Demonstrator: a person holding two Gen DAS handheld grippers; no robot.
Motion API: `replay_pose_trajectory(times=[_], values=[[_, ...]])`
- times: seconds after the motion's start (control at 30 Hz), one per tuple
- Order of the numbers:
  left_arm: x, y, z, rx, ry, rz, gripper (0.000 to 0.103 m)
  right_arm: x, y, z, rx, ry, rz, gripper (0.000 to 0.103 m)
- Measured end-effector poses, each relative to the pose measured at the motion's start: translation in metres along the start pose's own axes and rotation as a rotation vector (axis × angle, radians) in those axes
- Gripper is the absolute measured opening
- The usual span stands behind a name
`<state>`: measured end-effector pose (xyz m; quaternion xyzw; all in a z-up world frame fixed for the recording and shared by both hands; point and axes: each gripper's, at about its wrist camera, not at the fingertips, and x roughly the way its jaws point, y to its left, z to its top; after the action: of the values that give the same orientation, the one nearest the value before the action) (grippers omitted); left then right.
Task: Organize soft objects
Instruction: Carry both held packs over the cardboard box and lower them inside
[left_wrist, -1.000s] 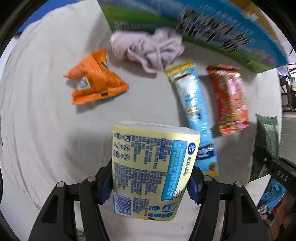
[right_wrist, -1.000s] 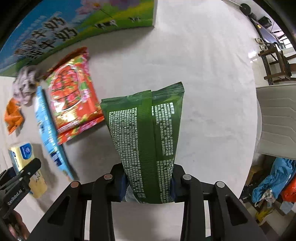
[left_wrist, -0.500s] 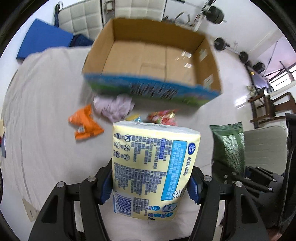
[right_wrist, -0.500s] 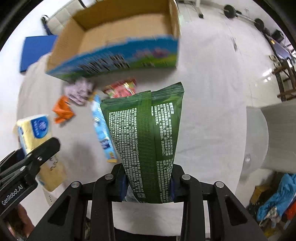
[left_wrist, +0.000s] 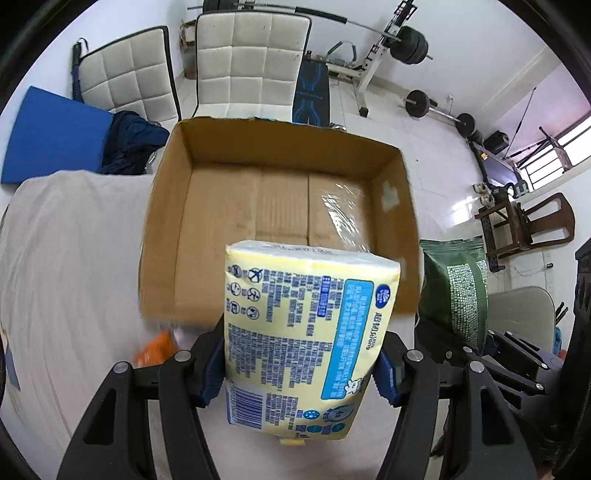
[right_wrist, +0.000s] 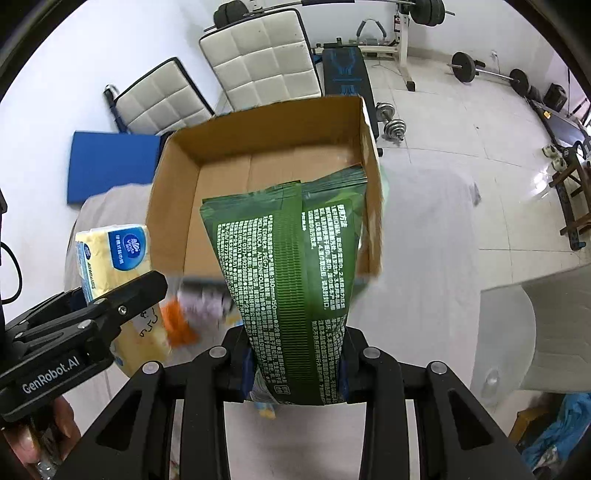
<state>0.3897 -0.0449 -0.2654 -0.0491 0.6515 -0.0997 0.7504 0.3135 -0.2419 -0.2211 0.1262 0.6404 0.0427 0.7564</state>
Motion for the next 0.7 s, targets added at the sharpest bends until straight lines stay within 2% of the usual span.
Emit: replay_pose_trajectory(times=[0.17,0.3,0.7], values=[[0.049,0.02,0.052,-0.031,0.08,-0.024,0.062,0.066,0.012,0.06,0.026,0.022,-0.039,0.035],[0.093,0.033,0.085,-0.068,0.148,-0.056,0.063,0.117,0.018,0.094,0.05,0.039,-0.058,0.035],[0.172,0.038,0.129,-0.095,0.301,-0.152,0.063,0.214,0.006,0.155,0.107,0.121,-0.064,0.035]])
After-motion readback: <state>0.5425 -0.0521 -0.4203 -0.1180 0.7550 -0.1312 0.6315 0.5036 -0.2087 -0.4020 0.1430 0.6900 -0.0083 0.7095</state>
